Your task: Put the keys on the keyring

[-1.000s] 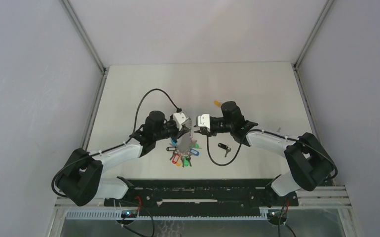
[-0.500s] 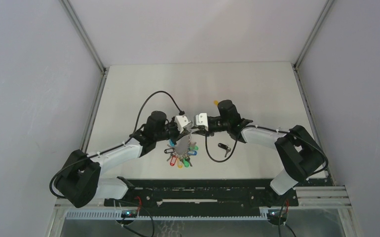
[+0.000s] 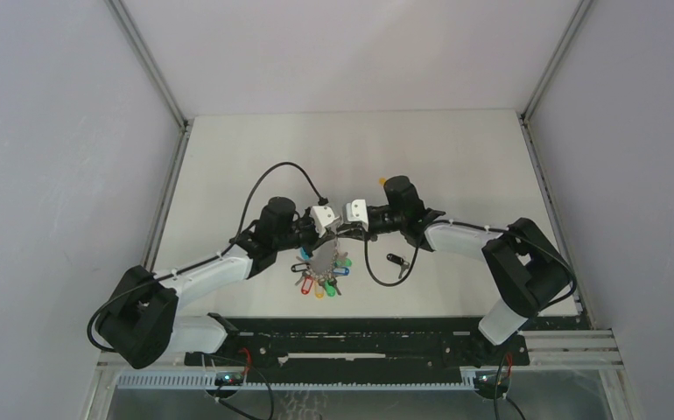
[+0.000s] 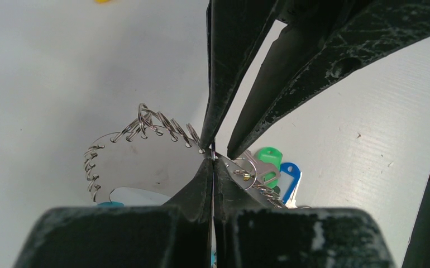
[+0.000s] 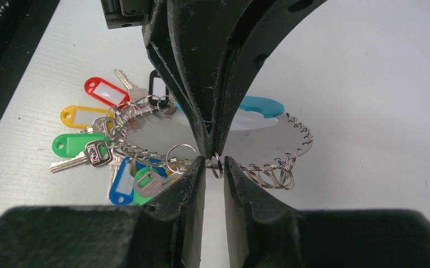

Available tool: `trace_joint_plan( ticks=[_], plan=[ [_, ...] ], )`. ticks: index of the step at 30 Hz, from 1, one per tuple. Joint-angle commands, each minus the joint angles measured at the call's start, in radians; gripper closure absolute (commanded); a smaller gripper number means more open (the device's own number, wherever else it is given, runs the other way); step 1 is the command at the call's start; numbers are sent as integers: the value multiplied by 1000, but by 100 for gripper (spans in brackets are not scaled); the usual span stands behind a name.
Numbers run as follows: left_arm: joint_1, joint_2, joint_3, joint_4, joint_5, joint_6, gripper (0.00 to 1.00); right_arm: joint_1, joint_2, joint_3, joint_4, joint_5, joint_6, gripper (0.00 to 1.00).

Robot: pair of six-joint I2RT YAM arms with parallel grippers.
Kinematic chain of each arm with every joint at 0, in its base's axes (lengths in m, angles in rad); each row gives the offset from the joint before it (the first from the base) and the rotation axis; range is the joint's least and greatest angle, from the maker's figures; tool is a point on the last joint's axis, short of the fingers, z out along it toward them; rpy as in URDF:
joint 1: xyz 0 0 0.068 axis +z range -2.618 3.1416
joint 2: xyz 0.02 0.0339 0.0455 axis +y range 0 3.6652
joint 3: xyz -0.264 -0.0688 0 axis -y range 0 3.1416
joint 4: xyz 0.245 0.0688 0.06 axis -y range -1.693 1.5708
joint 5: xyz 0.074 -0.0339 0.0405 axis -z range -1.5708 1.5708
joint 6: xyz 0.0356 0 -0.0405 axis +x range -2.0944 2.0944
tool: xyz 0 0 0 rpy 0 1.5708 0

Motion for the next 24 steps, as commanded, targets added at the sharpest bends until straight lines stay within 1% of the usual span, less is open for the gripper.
trace_joint_plan(
  ticks=[1,8,10,13,14,15,20,24],
  plan=[
    [-7,-47,39,68,24,20,100,-2,12,49,-2,-58,13,82],
    [-7,-59,24,94,43,23,100,0,33,62,-31,-63,5,84],
    [-6,-64,14,104,48,24,100,0,35,61,-34,-51,4,89],
    [-7,-72,-4,116,42,34,99,-4,35,61,-43,-36,2,100],
    [-7,-76,-11,120,38,38,98,-7,33,58,-39,-32,8,100],
    [-5,-82,-20,126,26,43,96,-11,29,50,-27,-29,15,100],
    [22,-127,-102,236,2,34,77,-51,-2,-8,113,-56,104,100],
    [85,-141,-172,390,95,-35,59,-82,-11,-51,259,-94,177,100]
  ],
)
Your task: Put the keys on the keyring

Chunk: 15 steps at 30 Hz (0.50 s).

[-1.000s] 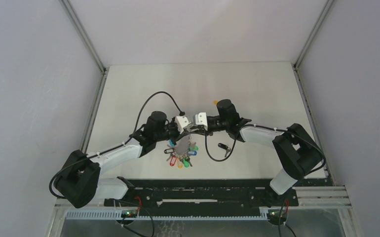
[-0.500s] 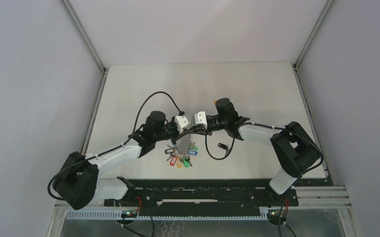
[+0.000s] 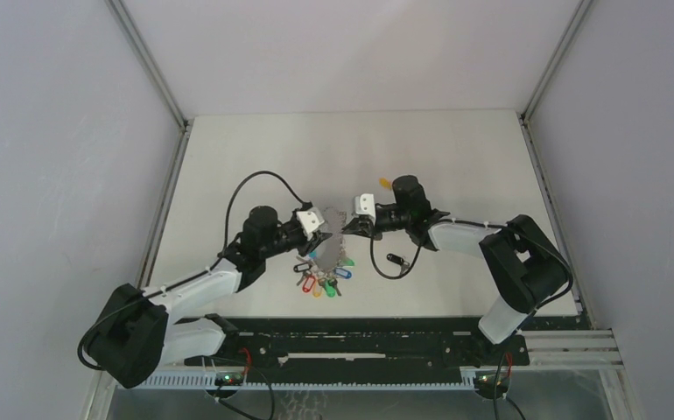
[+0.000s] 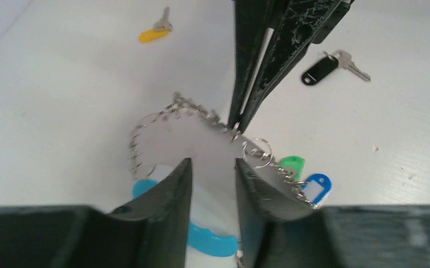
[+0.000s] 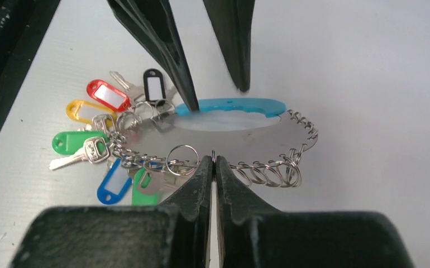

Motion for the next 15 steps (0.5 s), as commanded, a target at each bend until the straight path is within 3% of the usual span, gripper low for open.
trace_joint_plan(
  ticks=[1,8,15],
  plan=[
    [64,-33,-55,224,100,-60,56,-42,-30,-36,214,-51,115,100],
    [76,-8,-107,340,130,-82,50,-78,29,-74,489,-128,272,100],
    [83,75,-121,481,163,-104,50,-80,69,-77,596,-162,328,100]
  ],
)
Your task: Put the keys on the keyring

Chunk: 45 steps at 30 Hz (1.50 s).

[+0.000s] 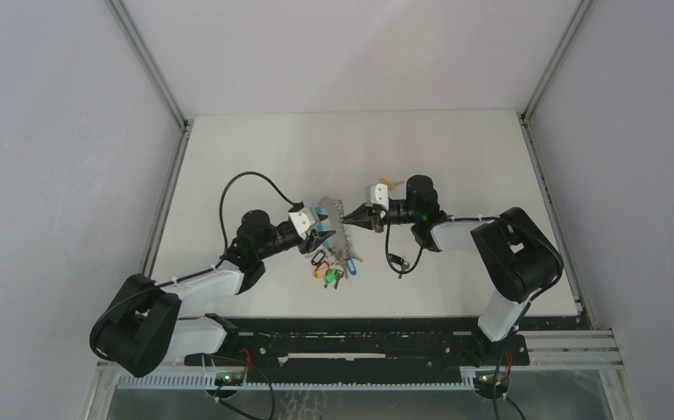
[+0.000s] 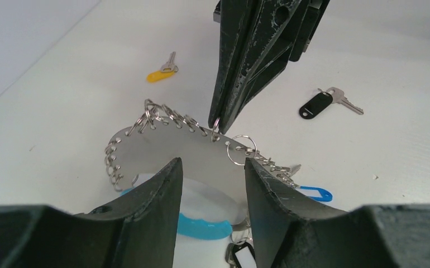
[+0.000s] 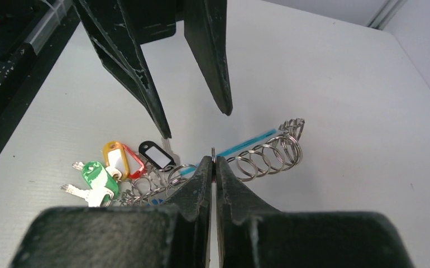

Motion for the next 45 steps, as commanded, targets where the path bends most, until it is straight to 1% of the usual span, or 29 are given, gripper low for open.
trace_joint_plan(
  ticks=[1,4,7,10,15,17,27,37,45],
  plan=[
    [14,39,-33,179,46,-32,50,-5,7,-5,161,-59,68,100],
    [27,67,-62,279,52,-30,50,-8,15,-5,192,-73,86,100],
    [35,111,-79,368,73,-48,53,-8,30,-5,233,-88,108,100],
    [36,160,-71,429,106,-72,57,-8,46,-7,265,-99,123,100],
    [36,214,-53,484,141,-99,66,-8,56,-5,286,-110,135,100],
    [36,225,-47,486,146,-99,70,-8,59,-5,291,-114,135,100],
    [36,243,-29,481,145,-97,78,-5,70,-5,308,-140,145,100],
    [36,236,-20,461,155,-85,79,-1,77,-5,307,-162,140,100],
    [36,237,-6,462,187,-101,84,6,91,3,297,-166,136,100]
  ],
)
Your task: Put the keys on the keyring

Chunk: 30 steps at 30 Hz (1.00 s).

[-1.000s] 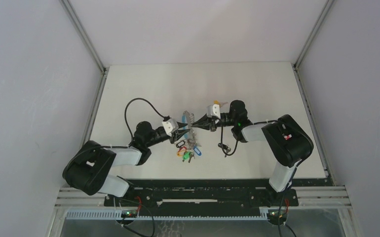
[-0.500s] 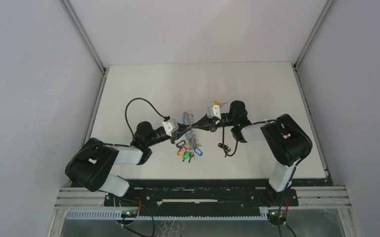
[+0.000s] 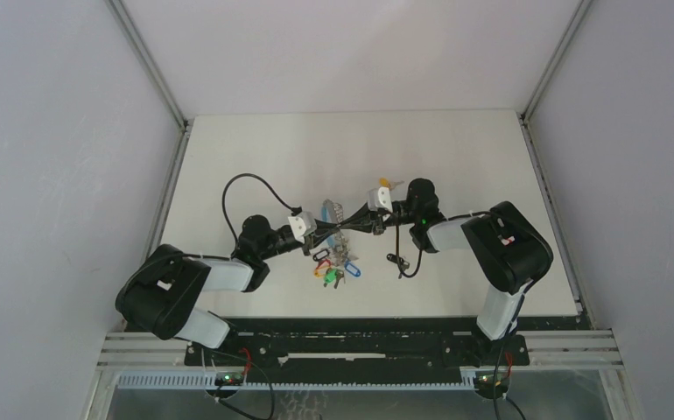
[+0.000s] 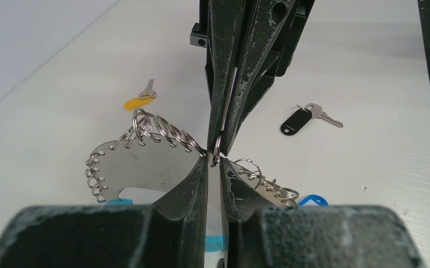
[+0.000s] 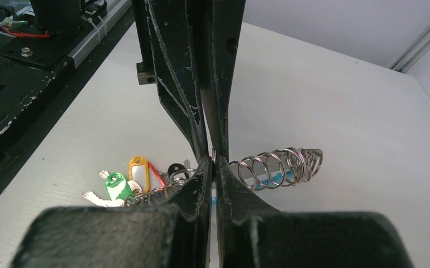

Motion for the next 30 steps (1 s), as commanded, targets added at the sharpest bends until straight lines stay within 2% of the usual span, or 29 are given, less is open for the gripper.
trace_joint_plan(
  ticks=[1,5,9,12,15,19,24,30],
  plan=[
    [5,-5,52,32,38,-13,84,11,14,13,38,-22,9,100],
    [5,-6,56,32,46,-14,89,13,15,17,37,-22,7,100],
    [5,-16,51,32,52,-9,99,14,7,17,9,-20,-11,100],
    [5,-51,38,7,43,17,100,13,1,16,-24,-8,-31,100],
    [0,-119,56,-149,18,97,100,9,-28,16,-113,12,-78,99],
    [-34,-191,105,-438,-44,236,100,11,-77,19,-282,53,-201,94],
    [-43,-216,122,-499,-59,259,100,27,-107,49,-462,105,-312,89],
    [-56,-240,166,-625,-97,291,100,44,-128,58,-530,145,-371,81]
  ],
)
